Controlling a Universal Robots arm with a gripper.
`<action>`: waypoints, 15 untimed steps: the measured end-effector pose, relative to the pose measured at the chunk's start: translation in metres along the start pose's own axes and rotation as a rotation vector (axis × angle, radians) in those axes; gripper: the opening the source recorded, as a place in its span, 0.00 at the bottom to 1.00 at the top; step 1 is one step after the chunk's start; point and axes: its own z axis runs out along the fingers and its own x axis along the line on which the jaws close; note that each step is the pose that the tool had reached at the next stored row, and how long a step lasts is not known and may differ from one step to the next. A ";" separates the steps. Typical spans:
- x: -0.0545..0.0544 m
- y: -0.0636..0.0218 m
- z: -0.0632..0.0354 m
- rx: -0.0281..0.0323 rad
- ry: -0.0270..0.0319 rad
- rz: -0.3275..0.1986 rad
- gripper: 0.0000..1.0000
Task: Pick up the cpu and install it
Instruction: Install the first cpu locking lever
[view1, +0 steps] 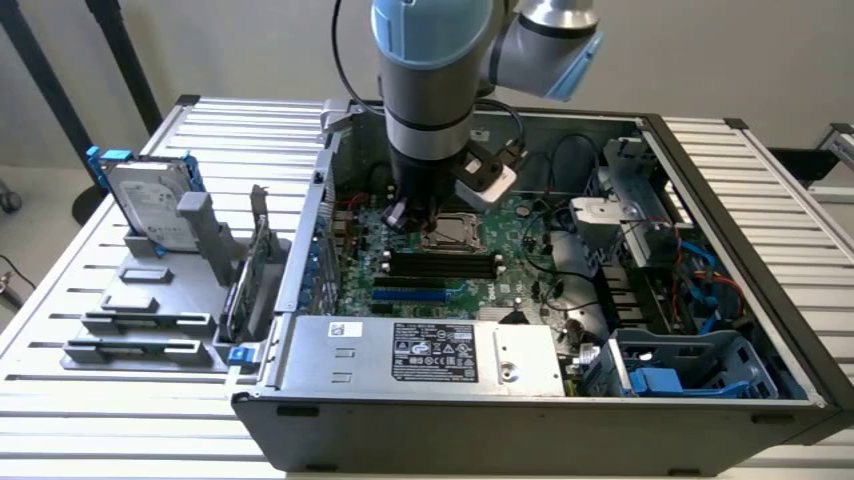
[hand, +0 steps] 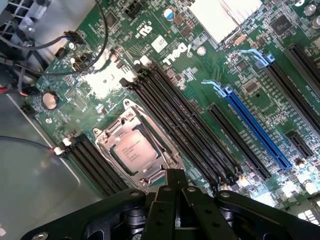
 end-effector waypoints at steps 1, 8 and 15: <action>0.000 0.0001 0.0006 0.0044 -0.0040 0.002 0.11; -0.002 0.0012 0.0077 0.0135 -0.0122 0.006 0.11; -0.006 0.0004 0.0157 0.0138 -0.0124 0.006 0.11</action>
